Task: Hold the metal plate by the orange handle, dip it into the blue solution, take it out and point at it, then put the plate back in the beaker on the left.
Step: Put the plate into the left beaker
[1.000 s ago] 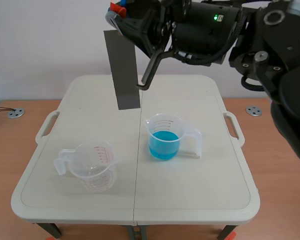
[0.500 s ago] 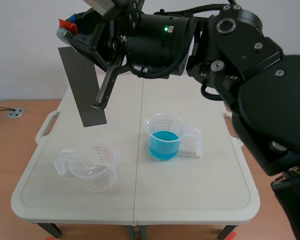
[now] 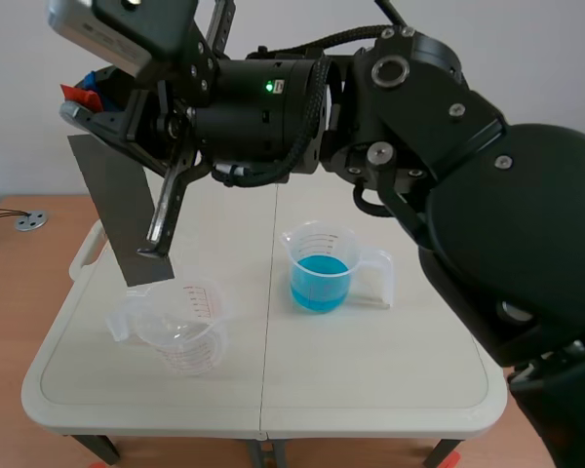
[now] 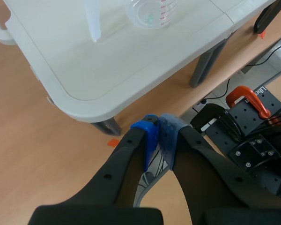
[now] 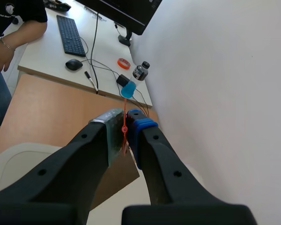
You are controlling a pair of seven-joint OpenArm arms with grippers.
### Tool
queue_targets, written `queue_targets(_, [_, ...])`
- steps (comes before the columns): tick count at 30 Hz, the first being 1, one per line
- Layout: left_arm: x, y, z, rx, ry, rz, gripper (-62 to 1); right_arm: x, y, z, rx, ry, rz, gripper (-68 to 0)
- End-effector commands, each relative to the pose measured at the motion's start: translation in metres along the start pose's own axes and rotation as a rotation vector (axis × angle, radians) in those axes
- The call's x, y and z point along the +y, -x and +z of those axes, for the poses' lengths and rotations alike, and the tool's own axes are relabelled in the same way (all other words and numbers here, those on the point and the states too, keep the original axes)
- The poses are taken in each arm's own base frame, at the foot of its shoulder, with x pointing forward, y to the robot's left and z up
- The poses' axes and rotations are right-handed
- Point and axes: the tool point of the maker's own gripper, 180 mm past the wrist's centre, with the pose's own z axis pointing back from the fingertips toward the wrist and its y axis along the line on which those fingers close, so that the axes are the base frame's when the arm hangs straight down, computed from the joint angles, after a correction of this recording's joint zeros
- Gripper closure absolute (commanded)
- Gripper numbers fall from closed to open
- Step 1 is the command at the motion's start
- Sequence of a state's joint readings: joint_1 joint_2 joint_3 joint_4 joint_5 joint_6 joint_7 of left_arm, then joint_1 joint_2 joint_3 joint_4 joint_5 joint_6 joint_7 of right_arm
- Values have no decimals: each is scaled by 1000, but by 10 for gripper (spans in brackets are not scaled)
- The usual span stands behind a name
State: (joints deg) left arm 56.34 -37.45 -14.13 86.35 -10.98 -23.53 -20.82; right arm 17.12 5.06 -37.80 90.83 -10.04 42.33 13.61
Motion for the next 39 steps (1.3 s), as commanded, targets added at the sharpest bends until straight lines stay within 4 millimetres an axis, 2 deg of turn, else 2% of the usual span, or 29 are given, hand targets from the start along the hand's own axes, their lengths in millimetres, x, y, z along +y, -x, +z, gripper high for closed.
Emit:
queue_targets(1, [2,-5,0,-20,-11,2,-13,-6,-18,-3,-52,15,24,-14])
queue_targets(28, [2,-5,0,-20,-11,2,-13,-3,-12,-5,-23,9,17,-15])
queue_targets(39, [2,-5,0,-20,-11,2,-13,6,-1,-3,10,29,-28,-15])
